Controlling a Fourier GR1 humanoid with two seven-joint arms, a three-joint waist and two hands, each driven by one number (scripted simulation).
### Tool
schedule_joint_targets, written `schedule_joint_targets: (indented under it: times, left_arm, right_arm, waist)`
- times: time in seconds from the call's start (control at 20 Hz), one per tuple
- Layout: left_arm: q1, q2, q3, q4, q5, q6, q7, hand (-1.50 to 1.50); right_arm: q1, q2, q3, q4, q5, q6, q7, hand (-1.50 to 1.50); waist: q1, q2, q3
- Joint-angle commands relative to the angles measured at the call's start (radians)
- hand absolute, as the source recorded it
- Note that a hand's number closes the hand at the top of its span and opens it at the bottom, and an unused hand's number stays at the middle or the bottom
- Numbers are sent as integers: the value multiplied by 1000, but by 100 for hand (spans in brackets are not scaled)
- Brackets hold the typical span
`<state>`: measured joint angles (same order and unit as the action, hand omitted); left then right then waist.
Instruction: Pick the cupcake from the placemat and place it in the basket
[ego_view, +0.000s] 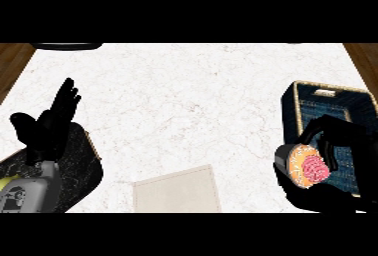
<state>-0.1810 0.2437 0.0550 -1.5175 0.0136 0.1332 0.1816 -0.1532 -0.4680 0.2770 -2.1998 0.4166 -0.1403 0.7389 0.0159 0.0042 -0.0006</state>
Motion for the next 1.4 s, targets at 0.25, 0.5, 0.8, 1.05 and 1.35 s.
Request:
schedule_joint_targets:
  times: [0.25,0.5,0.8,1.05,1.35]
  left_arm:
    - [76,-16,6,-68,-15,-7,-6,0]
    - [-33,5,46,36,0,-20,-4,0]
    - [-49,6,41,36,5,-34,16,0]
    - [-54,12,71,66,5,-47,-19,0]
    - [-46,-29,52,66,-27,-26,-19,0]
  right_arm:
    - [-102,-24,-290,224,-302,180,-151,150]
    - [-114,-249,-217,187,5,278,-290,150]
    - [-151,-316,-187,285,220,191,-537,150]
    - [-206,-236,-200,342,272,203,-573,150]
    - [-223,-142,-198,478,373,185,-615,150]
  waist:
    - [-10,-5,1]
    - [-20,-3,-6]
    - [0,1,1]
    - [-14,-4,0]
    - [-15,-4,0]
